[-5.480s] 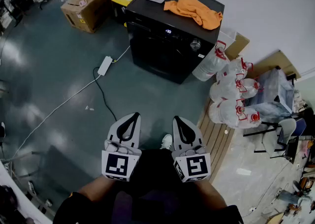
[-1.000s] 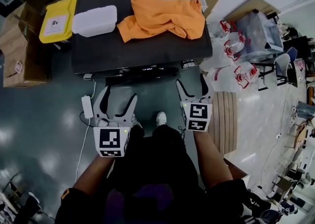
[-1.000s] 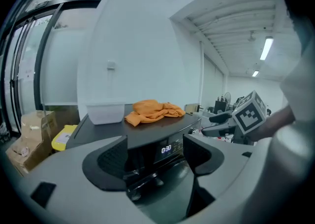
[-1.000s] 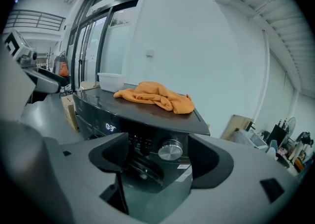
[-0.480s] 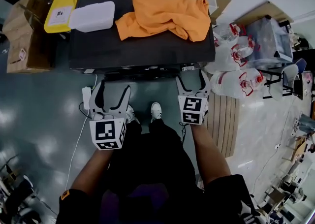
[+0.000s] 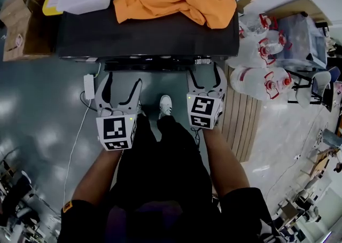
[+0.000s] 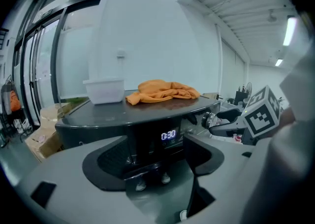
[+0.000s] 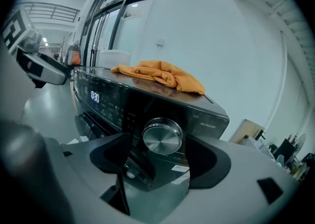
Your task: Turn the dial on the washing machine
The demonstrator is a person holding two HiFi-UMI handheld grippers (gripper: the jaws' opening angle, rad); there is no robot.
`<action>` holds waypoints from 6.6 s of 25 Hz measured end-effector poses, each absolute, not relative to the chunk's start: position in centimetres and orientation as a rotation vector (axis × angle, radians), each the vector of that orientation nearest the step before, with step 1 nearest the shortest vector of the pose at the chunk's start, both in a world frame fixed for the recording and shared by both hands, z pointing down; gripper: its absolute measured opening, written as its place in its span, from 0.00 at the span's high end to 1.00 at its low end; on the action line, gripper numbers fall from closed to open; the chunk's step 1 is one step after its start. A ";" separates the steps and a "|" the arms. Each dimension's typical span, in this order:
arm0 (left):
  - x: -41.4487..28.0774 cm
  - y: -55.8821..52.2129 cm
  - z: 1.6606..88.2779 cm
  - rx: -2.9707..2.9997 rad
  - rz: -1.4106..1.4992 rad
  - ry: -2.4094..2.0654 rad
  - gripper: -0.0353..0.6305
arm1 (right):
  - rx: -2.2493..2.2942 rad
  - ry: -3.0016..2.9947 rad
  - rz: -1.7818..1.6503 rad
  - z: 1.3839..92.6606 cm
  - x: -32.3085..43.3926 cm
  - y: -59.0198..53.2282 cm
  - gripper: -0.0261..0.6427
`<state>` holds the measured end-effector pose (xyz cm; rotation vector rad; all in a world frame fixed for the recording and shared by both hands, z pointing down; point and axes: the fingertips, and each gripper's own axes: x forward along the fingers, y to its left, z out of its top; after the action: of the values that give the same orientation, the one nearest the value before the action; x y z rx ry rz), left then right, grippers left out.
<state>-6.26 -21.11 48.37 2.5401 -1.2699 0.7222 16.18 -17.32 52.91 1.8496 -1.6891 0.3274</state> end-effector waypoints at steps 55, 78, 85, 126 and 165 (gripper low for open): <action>-4.5 -19.6 48.3 2.531 0.675 -1.245 0.45 | 2.026 -1.956 0.786 53.2 17.9 -18.0 0.55; -4.4 -18.9 48.0 2.541 0.678 -1.255 0.45 | 1.922 -1.771 0.436 52.2 17.1 -18.1 0.57; -4.2 -18.8 47.9 2.547 0.673 -1.245 0.45 | 2.038 -1.907 0.742 52.4 18.0 -17.8 0.56; -4.8 -12.6 32.7 2.655 0.443 -1.303 0.45 | 1.740 -2.279 0.143 31.6 5.9 -10.1 0.69; -3.7 -10.1 29.4 2.724 0.431 -1.276 0.93 | 1.698 -2.381 0.119 27.3 5.4 -8.0 0.94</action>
<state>-3.75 -10.14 29.42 2.7236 -1.2759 0.4305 5.37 -8.01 27.32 1.6976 -2.3808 0.1192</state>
